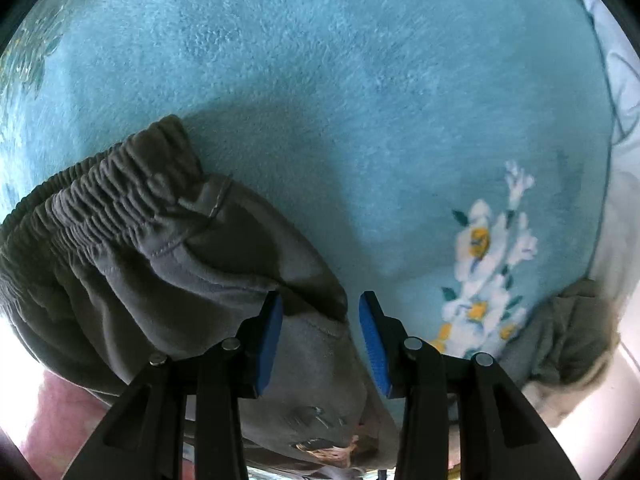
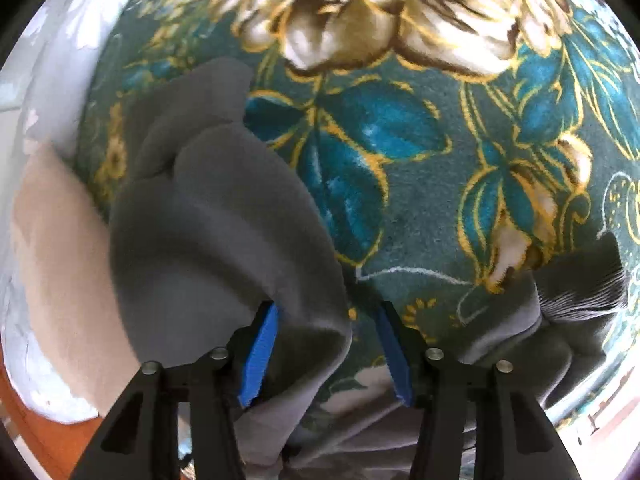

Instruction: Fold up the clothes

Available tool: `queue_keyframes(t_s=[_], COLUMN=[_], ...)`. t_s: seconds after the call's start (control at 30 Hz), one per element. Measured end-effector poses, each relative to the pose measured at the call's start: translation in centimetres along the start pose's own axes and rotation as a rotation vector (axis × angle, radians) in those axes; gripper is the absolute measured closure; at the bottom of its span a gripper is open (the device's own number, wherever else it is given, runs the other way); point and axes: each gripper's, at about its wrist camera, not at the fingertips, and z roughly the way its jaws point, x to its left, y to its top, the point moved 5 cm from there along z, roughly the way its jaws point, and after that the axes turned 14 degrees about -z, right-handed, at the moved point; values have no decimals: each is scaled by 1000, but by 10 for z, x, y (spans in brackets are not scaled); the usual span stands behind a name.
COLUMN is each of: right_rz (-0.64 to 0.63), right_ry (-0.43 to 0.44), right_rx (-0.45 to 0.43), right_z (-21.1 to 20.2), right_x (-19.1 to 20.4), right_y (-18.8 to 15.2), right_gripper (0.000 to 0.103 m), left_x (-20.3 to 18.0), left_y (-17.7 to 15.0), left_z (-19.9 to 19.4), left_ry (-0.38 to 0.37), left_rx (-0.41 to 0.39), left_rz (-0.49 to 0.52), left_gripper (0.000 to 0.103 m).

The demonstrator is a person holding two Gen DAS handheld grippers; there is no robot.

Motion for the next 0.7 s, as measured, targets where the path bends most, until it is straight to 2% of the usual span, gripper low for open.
queue_keyframes(t_s=[0.03,0.1,0.13,0.2,0.3,0.47,0.6,0.7], right_rz=[8,6,3,-4,-24,-41,19,6], right_ry=[-8,-5,1,15,65,164,178,167], right_rx=[1,4,5,-2,-37,-103,-88,-64], right_z=[2,2,1,-4,-22,-67,-106,-120], right_x=[0,3,5,11,20,20,-5,-3], right_y=[0,1,1,2,2,-15,-49,-54], right_gripper=[59,74,78,99,100,100,100,100], left_x=[0,-1,-2,-1,0,5,16,17], left_y=[-1,-2,-3,-5,-11,-24,-35,-41], left_z=[1,1,1,0,-4,-19,-32,-47], left_ry=[11,46,59,67,57,-11,-90,-131], left_rx=[-5,-19,-26,-37,-58,-86,-65,-72], left_rz=[4,25,39,54,76,124,146,197], left_gripper=[63,73,74,84,94,96,97,98])
